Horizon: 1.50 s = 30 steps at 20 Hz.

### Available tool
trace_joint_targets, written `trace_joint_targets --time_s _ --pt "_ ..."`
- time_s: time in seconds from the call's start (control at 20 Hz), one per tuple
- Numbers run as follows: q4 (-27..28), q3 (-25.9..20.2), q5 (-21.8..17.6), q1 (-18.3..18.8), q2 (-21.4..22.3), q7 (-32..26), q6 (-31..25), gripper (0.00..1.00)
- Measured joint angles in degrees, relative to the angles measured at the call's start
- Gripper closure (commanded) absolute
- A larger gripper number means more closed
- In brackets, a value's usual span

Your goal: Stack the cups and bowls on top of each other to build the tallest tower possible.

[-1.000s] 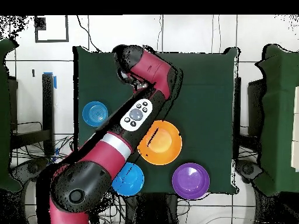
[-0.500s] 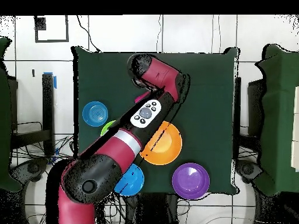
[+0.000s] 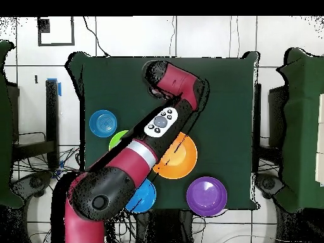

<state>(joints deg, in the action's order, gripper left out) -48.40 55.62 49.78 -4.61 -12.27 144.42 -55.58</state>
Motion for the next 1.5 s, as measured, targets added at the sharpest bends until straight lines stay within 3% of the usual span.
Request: trace_joint_targets --time_s 0.9,1.1,1.5 --pt "-2.0 -4.4 -6.3 1.0 10.7 0.0 0.4 1.00" --pt "-6.2 -7.0 -8.7 0.8 15.0 -0.1 1.9 1.00" --pt "-15.3 -12.5 -14.3 1.3 21.9 -0.6 11.4 1.00"
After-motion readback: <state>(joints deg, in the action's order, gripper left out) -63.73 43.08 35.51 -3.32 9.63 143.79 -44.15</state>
